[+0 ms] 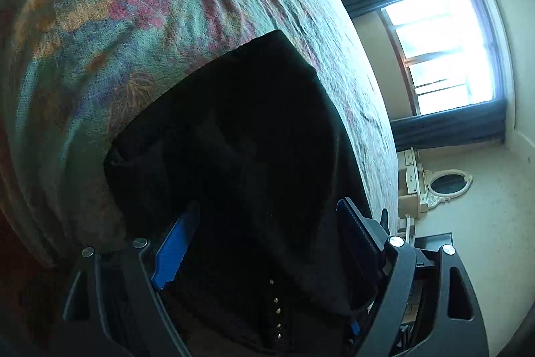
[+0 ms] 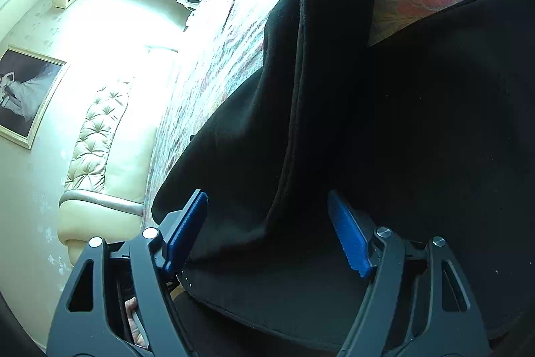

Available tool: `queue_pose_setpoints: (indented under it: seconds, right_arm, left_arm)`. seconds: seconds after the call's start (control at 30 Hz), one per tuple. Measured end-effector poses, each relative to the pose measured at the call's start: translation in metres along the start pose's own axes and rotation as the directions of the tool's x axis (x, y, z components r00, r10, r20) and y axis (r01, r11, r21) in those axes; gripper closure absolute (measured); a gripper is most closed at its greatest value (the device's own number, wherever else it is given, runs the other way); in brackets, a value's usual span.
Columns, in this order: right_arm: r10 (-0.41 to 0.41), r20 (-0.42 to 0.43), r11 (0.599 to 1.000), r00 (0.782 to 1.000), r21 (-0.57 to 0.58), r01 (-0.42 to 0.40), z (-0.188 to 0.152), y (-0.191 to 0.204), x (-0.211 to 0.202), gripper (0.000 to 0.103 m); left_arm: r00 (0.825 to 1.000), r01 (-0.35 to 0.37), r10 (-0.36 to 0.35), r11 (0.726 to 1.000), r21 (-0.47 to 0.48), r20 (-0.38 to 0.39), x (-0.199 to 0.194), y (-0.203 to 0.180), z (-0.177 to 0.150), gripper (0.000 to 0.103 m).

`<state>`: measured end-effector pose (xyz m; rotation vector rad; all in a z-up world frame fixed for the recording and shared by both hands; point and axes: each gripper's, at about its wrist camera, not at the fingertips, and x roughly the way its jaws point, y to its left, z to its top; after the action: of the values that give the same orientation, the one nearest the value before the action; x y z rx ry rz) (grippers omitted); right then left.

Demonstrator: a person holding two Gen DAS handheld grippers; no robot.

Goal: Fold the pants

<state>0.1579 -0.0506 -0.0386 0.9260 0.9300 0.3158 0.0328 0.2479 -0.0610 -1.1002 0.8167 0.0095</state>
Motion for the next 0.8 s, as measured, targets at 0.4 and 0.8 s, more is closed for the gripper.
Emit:
queue_pose_setpoints:
  seconds: [0.4, 0.8]
  right_arm:
    - [-0.086, 0.062, 0.996, 0.994, 0.027, 0.085, 0.016, -0.001, 0.006, 0.051]
    - [-0.005, 0.135, 1.0, 0.991, -0.021, 0.008, 0.0, -0.002, -0.038, 0.09]
  left_arm:
    - [0.999, -0.043, 0.043, 0.999, 0.015, 0.001, 0.005, 0.004, 0.005, 0.075]
    - [0.999, 0.025, -0.025, 1.0, 0.011, 0.037, -0.009, 0.0, 0.012, 0.092]
